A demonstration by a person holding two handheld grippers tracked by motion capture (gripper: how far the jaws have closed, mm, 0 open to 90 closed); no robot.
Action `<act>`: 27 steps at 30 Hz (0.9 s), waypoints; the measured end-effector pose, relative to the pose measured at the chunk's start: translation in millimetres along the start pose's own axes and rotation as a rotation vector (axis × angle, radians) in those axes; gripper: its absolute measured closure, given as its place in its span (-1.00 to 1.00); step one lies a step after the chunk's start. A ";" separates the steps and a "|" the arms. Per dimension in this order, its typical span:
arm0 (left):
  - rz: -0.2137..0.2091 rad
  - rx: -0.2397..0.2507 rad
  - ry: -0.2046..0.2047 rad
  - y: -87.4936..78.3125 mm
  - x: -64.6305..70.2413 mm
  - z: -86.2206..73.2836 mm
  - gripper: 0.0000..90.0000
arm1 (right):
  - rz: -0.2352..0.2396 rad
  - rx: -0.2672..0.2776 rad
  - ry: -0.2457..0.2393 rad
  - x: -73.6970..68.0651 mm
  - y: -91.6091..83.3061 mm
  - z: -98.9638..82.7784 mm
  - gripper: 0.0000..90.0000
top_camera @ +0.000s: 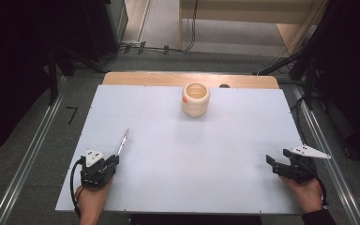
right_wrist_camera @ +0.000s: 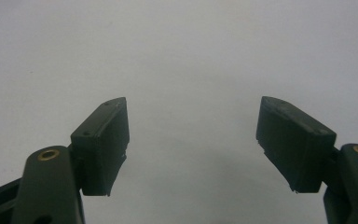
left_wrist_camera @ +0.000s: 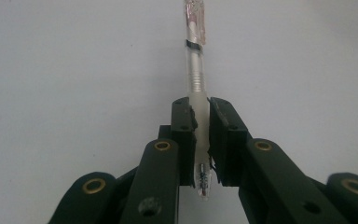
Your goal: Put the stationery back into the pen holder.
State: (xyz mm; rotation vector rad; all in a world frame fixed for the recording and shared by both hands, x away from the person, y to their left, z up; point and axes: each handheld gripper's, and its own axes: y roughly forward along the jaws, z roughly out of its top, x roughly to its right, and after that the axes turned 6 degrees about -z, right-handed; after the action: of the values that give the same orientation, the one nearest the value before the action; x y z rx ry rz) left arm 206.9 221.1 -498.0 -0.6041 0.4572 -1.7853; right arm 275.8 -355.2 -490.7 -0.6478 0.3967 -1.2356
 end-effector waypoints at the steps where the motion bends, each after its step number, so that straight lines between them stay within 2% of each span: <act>1: -0.008 0.003 0.005 1.3 2.4 2.7 0.81 | 0.001 -0.002 -0.006 -0.1 1.0 0.3 -0.46; 10: -0.037 0.011 0.032 2.4 11.6 8.9 0.81 | -0.005 -0.004 -0.001 0.2 0.7 -0.2 -0.46; 27: -0.097 0.018 0.050 12.3 24.0 23.6 0.81 | -0.007 -0.009 0.003 0.5 1.5 -0.6 -0.46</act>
State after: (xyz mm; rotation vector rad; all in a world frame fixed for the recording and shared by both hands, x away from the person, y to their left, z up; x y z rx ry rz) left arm 225.2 194.5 -482.4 -0.5784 0.4520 -1.8984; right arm 276.7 -355.5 -492.1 -0.6559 0.4032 -1.2420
